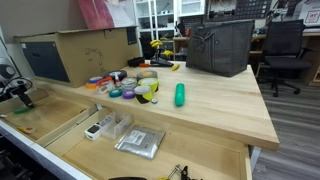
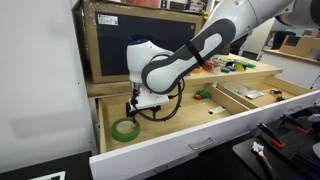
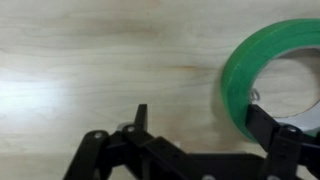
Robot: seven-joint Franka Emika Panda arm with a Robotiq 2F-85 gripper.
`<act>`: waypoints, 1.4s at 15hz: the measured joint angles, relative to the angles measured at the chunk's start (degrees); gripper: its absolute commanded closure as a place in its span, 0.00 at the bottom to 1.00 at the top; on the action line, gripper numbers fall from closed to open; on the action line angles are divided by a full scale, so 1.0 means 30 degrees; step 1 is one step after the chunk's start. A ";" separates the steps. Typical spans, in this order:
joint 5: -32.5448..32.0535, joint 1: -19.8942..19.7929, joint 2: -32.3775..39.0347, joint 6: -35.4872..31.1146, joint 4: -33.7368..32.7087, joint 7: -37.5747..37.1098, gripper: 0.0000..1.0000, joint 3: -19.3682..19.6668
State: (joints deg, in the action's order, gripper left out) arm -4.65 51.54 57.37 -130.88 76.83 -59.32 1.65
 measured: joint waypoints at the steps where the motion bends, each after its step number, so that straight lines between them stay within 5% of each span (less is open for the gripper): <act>1: -0.0118 0.0042 0.0066 -0.0075 -0.0201 -0.0163 0.00 0.0000; 21: -0.0589 0.0373 0.0497 -0.2745 -0.0962 0.2451 0.00 -0.0782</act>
State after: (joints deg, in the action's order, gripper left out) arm -6.41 52.66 58.86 -139.12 73.94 -51.97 -0.69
